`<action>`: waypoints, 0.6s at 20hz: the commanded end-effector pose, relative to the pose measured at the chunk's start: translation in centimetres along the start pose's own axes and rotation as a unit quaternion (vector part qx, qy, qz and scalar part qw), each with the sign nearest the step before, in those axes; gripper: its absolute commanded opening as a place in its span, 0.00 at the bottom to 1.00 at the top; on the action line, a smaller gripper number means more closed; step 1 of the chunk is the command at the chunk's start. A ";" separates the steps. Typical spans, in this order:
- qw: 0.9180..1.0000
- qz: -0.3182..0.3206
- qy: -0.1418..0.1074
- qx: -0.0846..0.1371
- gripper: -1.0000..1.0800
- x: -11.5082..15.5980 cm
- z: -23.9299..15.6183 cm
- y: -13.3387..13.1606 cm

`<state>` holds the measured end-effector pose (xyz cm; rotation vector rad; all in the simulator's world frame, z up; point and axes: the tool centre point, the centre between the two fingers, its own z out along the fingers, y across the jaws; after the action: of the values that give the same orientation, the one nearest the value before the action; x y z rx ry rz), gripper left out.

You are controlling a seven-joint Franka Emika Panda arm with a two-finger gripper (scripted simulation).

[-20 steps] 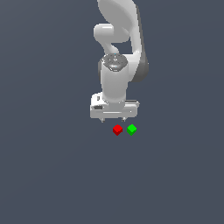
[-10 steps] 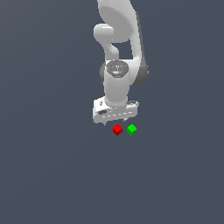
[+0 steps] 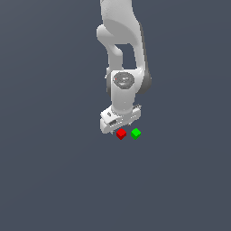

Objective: Stack the red cube on top of the green cube.

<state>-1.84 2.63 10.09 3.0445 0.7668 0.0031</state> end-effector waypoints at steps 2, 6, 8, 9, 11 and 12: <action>0.999 -0.045 0.000 0.001 0.96 -0.2 1.2 -0.5; 0.997 -0.082 0.000 0.001 0.96 -0.4 2.2 -0.8; 0.995 -0.096 0.000 0.001 0.96 -0.5 2.6 -0.9; 0.995 -0.102 0.000 0.001 0.96 -0.6 2.8 -1.0; 0.994 -0.111 0.000 0.002 0.96 -0.6 3.0 -1.1; 0.993 -0.114 0.000 0.002 0.96 -0.7 3.1 -1.1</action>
<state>-2.89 3.24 7.15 2.9477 1.0890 -0.0002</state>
